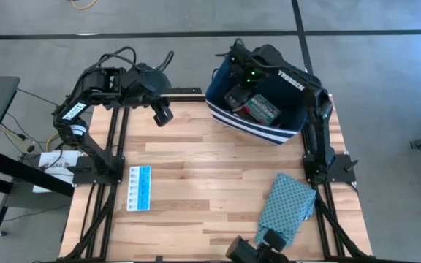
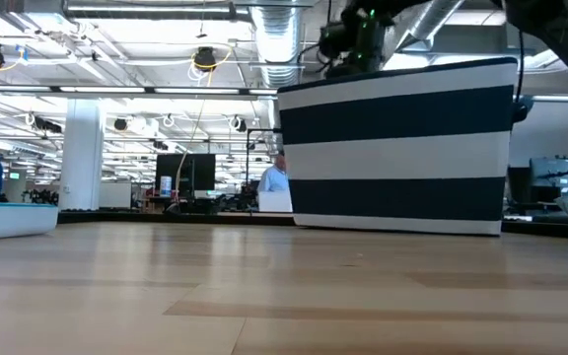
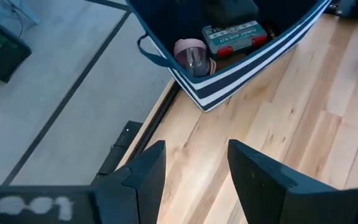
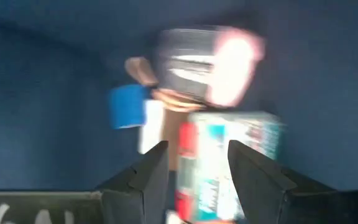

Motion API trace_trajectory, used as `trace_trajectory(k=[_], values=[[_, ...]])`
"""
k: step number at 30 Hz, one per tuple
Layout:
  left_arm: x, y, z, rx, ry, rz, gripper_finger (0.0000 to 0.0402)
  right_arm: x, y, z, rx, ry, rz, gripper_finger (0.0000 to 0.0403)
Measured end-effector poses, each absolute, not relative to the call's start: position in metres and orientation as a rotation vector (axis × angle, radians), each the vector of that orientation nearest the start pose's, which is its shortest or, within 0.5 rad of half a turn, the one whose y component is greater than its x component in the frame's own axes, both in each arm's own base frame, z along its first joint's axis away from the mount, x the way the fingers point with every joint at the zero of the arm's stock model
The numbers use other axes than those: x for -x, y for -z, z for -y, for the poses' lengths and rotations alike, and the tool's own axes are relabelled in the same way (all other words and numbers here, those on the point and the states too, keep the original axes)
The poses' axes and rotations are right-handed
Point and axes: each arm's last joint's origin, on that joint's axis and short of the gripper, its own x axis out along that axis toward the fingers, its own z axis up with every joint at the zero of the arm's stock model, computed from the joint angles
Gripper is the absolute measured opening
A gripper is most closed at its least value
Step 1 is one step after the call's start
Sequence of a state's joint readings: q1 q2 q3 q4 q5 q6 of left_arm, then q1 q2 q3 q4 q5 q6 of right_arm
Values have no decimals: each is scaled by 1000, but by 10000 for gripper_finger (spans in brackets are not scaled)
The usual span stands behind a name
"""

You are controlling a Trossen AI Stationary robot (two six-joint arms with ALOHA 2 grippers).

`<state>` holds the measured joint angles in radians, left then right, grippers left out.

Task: Pick & place medical supplies in basket/bin
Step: Put the white pill organizer into the white bin

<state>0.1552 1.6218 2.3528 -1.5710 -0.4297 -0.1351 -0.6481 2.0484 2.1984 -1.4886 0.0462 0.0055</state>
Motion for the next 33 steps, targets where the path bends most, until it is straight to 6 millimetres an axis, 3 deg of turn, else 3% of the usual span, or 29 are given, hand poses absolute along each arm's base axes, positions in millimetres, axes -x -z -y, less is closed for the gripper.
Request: trace_trajectory(k=[3, 8, 13, 17, 22, 28, 33], values=[[-234, -505, -47, 3, -599, -804, 165, -307, -352, 237, -397, 663, -1315, 158], [-235, -505, -45, 18, -599, -797, 165, -302, -369, 225, -473, 483, -1231, 158], [-236, -505, -41, 61, -596, -786, 165, -290, -393, 205, -443, 581, -1193, 155], [-242, -497, -28, 115, -556, -804, 165, -275, -424, 174, -339, 554, -1123, 152], [-240, -487, 6, 110, -463, -832, 165, -250, -460, 133, -225, 503, -1019, 148], [-227, -450, 53, 151, -492, -893, 165, -217, -495, 65, -102, 324, -881, 142], [-202, -382, 81, 246, -651, -977, 157, -197, -508, 22, -8, 170, -813, 138]])
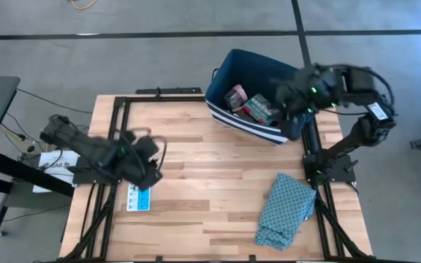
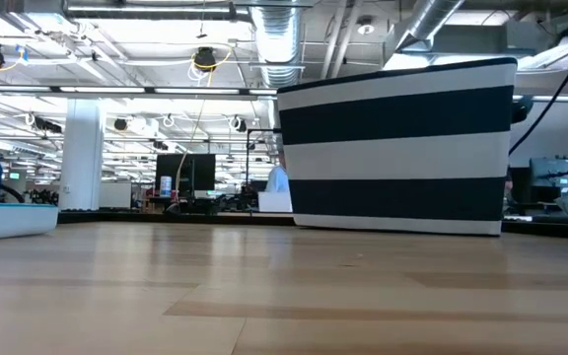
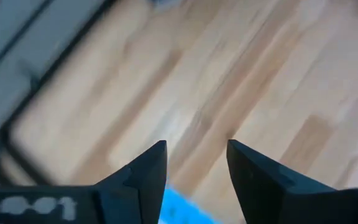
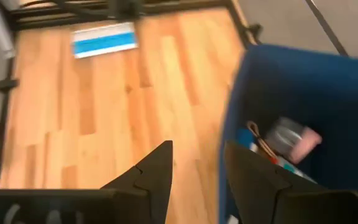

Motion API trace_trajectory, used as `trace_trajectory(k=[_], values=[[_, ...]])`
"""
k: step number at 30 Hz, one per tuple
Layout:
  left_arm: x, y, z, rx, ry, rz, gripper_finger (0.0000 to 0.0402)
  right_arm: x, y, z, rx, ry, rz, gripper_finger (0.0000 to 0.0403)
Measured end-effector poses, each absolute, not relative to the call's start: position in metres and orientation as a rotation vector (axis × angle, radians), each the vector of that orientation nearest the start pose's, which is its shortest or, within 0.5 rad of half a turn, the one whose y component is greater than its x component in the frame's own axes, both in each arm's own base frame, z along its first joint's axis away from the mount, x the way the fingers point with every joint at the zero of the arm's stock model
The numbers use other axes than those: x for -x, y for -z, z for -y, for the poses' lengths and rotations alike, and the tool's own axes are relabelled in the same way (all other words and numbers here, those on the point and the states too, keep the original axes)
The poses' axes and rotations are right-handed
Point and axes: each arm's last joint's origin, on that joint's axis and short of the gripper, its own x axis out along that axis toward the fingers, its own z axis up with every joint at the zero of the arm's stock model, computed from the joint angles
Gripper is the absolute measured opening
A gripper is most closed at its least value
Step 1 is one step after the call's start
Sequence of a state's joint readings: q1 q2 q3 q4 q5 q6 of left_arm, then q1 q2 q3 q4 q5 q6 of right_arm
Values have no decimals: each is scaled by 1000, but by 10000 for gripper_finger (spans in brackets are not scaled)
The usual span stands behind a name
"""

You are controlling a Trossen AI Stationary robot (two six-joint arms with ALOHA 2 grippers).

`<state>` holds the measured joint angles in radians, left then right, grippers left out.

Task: Pick & place medical supplies in basket/bin
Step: Put the white pill organizer into the white bin

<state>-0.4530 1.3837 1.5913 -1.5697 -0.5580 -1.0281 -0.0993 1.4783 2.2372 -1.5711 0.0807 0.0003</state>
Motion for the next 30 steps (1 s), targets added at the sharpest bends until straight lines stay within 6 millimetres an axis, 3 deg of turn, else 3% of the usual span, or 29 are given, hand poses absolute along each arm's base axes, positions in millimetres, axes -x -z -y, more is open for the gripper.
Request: trace_trajectory(k=[5, 10, 12, 18, 23, 30], values=[[-172, -308, 93, 358, -832, -1121, 115, -196, -510, -9, 79, 65, -802, 135], [-148, -258, 100, 406, -959, -1291, 37, -203, -505, -33, 138, -49, -819, 134], [-144, -239, 104, 430, -955, -1280, 11, -212, -500, -42, 154, -77, -842, 134], [-145, -186, 111, 608, -857, -1268, 1, -231, -489, -50, 177, -95, -894, 132], [-141, -159, 108, 675, -804, -1248, 0, -249, -480, -46, 221, -95, -937, 134], [-155, -160, 103, 589, -756, -1106, 0, -271, -466, -35, 218, -57, -998, 134]])
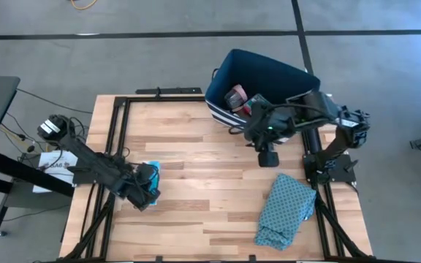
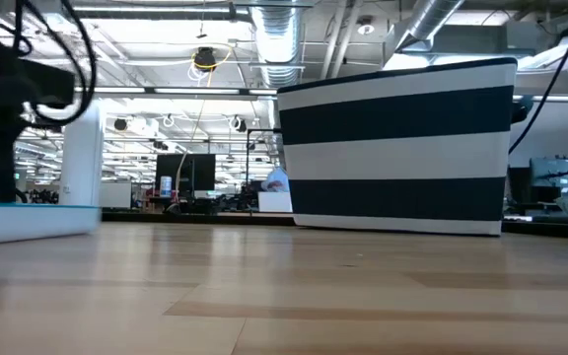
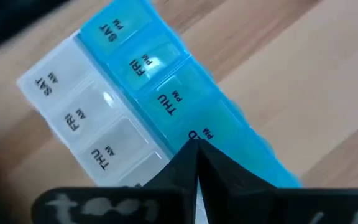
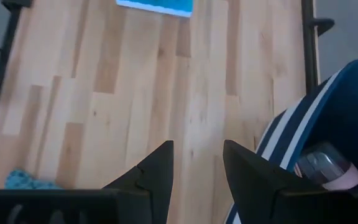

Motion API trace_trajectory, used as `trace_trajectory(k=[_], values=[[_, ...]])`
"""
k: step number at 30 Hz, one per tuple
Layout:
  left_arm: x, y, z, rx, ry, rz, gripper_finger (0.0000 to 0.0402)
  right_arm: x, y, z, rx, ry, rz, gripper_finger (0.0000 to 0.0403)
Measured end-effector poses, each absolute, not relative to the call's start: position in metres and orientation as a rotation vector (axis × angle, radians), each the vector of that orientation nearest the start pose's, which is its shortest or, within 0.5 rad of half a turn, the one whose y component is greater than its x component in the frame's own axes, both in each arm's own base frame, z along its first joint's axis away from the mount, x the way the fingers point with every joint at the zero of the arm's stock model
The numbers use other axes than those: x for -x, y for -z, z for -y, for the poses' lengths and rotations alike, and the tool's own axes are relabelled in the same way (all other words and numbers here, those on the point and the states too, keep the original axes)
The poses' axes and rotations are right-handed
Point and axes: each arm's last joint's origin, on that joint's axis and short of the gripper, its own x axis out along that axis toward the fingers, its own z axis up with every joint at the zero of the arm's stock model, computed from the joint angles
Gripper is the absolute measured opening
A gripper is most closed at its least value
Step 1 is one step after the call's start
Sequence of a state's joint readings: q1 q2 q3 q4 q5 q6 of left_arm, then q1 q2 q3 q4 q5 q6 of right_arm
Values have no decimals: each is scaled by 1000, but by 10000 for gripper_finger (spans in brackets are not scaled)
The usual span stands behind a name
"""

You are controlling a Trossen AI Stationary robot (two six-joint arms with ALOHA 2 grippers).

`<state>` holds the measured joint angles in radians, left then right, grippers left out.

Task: Pick & place medical supplies in basket/bin
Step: Put the white pill organizer into the white bin

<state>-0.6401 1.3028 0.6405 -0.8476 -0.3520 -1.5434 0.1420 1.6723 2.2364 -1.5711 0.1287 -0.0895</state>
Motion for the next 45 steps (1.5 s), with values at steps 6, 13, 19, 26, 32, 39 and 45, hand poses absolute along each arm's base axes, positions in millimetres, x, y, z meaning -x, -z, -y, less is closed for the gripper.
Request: trace_trajectory(k=[6, 13, 19, 26, 32, 39, 45], values=[[-197, -162, 90, 590, -571, -976, 0, -292, -452, -23, 220, -30, -1057, 133], [-257, -162, 54, 575, -327, -767, 0, -320, -429, -6, 113, 18, -1141, 134], [-262, -178, 28, 640, -273, -693, 0, -344, -405, 1, 58, 63, -1218, 134], [-215, -211, 32, 673, -367, -741, 0, -347, -402, 4, 124, 141, -1226, 94], [-164, -218, 40, 701, -544, -864, 0, -329, -420, 17, 152, 140, -1179, 23], [-151, -218, 50, 678, -462, -982, 3, -328, -425, 27, 140, 142, -1129, 3], [-153, -213, 52, 659, -430, -1060, 33, -355, -412, 29, 140, 145, -1080, 1]])
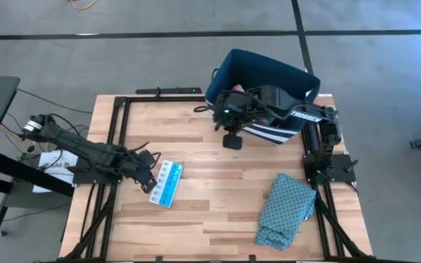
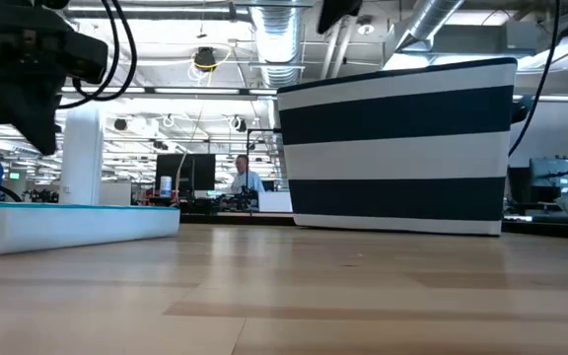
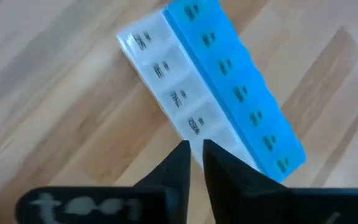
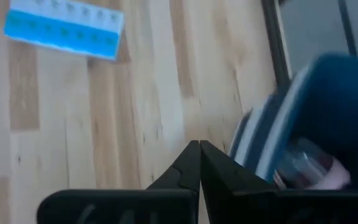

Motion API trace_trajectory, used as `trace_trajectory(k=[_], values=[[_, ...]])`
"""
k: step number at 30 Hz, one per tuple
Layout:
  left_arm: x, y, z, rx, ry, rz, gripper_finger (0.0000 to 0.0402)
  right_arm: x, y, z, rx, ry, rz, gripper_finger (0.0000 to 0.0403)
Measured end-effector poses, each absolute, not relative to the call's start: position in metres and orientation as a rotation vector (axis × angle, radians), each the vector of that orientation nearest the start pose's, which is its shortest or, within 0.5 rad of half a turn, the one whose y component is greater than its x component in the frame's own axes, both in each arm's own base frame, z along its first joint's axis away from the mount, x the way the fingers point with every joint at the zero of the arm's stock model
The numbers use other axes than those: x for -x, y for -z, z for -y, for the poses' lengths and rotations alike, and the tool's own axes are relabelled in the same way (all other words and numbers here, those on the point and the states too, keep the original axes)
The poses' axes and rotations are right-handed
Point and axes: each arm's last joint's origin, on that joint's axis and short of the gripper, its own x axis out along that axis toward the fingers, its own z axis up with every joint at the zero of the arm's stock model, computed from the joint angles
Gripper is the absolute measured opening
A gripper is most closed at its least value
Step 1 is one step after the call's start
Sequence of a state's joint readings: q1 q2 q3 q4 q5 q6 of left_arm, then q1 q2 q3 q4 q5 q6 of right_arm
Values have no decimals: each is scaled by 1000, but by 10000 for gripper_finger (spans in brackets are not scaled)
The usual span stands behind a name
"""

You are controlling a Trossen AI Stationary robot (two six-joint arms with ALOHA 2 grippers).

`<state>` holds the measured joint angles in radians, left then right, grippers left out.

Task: Pick & place medical supplies in basket/bin
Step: Put the white pill organizer into the white bin

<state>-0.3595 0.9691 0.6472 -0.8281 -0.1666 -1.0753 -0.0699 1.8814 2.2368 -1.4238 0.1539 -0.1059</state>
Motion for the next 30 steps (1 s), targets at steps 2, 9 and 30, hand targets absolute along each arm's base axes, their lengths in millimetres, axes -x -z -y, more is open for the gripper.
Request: trace_trajectory(k=[2, 9, 30], values=[[-154, -210, 54, 655, -404, -1097, 49, -364, -408, 26, 133, 119, -1052, 1], [-166, -193, 60, 659, -450, -1201, 120, -399, -378, 6, 102, -21, -1054, 1], [-158, -178, 78, 587, -610, -1252, 151, -473, -271, -7, 231, -132, -1164, 0]])
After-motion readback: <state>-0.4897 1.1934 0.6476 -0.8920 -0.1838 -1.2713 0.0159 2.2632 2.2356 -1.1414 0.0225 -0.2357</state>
